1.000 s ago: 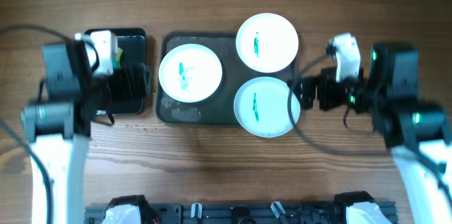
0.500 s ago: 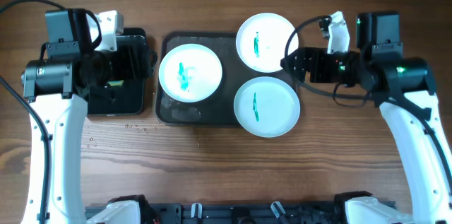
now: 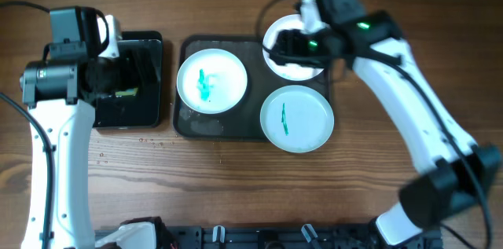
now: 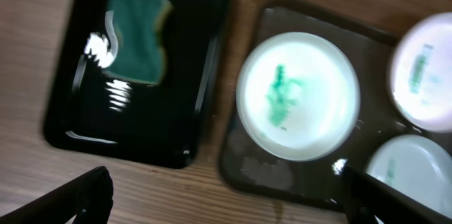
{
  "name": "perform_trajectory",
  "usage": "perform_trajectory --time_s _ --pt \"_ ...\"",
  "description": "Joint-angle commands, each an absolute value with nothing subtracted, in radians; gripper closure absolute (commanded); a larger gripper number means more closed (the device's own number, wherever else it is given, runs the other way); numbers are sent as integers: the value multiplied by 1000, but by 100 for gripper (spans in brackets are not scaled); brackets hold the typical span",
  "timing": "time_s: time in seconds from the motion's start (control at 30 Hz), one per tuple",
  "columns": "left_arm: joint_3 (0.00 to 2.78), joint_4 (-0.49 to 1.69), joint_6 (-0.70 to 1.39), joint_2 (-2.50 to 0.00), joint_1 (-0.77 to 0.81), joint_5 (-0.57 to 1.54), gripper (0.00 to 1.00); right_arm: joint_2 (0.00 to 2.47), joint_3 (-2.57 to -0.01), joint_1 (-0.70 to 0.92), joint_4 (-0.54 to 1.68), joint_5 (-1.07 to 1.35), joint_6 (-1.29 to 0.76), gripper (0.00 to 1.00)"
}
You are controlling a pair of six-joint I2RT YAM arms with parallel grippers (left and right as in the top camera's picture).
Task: Clean dirty plates on tray and stack at the side
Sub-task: 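Reach left gripper to sponge and right gripper to left white plate rim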
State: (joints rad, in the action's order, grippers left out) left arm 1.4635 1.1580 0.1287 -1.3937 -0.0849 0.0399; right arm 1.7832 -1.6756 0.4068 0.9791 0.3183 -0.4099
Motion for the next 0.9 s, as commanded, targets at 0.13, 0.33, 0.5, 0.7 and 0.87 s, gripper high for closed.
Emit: perform_trajectory --time_s 0.13,0.33,0.5,0.7,0.87 --pt "1493 1151 221 -1502 -81 -159 0 2044 -1747 486 884 263 -525 52" --pt "1493 1100 221 -1549 -81 -158 1 2166 -1746 531 810 221 -573 68" --pt "1493 1077 221 -1551 -81 -159 0 2232 -1746 546 762 214 -579 81" --pt "1493 1064 216 -1552 -81 -158 0 2275 -1742 558 738 213 -586 85" --pt "1493 1051 213 -1559 -83 -159 0 2315 -1739 559 737 213 -587 84"
